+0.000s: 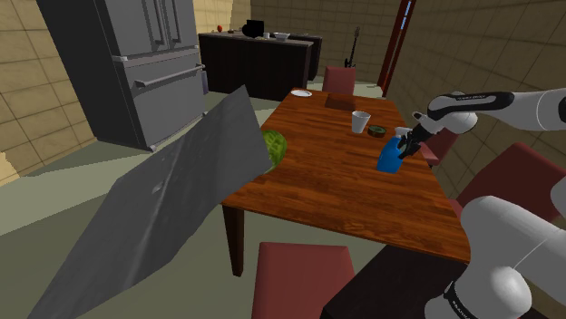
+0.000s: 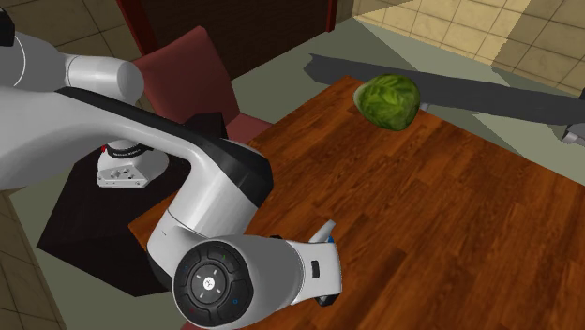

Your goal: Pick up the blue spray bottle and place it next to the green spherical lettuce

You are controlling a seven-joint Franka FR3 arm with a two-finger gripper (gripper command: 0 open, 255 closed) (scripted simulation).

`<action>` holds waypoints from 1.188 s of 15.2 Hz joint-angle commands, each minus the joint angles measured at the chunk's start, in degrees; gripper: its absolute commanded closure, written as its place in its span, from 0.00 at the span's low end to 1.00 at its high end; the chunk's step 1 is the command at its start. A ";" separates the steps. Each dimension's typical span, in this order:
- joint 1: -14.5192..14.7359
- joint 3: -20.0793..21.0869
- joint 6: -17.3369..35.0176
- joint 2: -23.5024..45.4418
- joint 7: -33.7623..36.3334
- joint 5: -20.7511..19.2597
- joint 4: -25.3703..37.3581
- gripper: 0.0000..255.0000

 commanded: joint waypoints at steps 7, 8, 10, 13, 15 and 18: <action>0.02 -0.01 0.02 -0.01 0.01 -0.01 0.00 1.00; 0.02 -0.02 0.02 -0.02 0.01 -0.01 0.00 1.00; 0.02 -0.02 0.02 -0.02 0.01 -0.01 0.01 1.00; 0.02 -0.02 0.03 -0.01 0.01 -0.01 -0.01 1.00; -0.41 0.73 -0.96 0.73 0.11 0.50 0.30 1.00; -1.03 1.82 -2.50 1.80 0.26 1.26 0.86 1.00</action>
